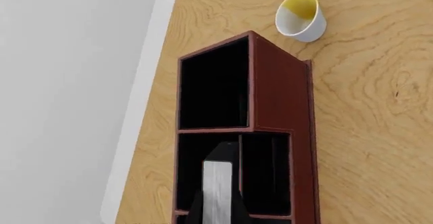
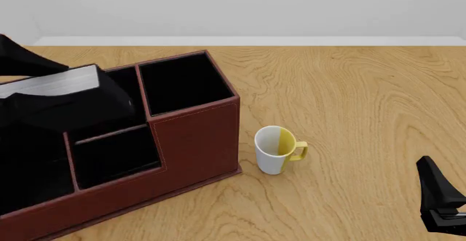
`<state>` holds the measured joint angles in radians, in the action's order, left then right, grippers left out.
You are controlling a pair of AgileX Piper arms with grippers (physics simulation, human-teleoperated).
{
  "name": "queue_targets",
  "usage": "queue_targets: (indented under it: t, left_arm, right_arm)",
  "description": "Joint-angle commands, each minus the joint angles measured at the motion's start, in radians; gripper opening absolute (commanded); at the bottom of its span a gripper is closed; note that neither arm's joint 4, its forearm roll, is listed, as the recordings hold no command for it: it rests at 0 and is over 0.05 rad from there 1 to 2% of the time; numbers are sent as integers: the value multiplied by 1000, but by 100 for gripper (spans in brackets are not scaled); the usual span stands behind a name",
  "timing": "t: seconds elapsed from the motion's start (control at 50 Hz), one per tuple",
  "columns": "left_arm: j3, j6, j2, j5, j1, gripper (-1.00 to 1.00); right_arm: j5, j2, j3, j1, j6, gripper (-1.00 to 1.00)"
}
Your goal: Pick up the book and place it in the front compartment of the caddy.
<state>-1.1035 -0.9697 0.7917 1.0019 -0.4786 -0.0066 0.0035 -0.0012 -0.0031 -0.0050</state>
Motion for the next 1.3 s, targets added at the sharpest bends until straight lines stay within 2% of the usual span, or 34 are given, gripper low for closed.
queue_targets:
  t: [0.02, 0.8, 1.3]
  left_arm:
    - [-20, -43, 22, -44, 30, -100]
    - [129, -112, 50, -212, 114, -100]
    - [162, -112, 72, -273, 137, -100]
  right_arm:
    - [0, 0, 0, 0, 0, 100]
    - [0, 0, 0, 0, 0, 100]
    - [0, 0, 0, 0, 0, 100]
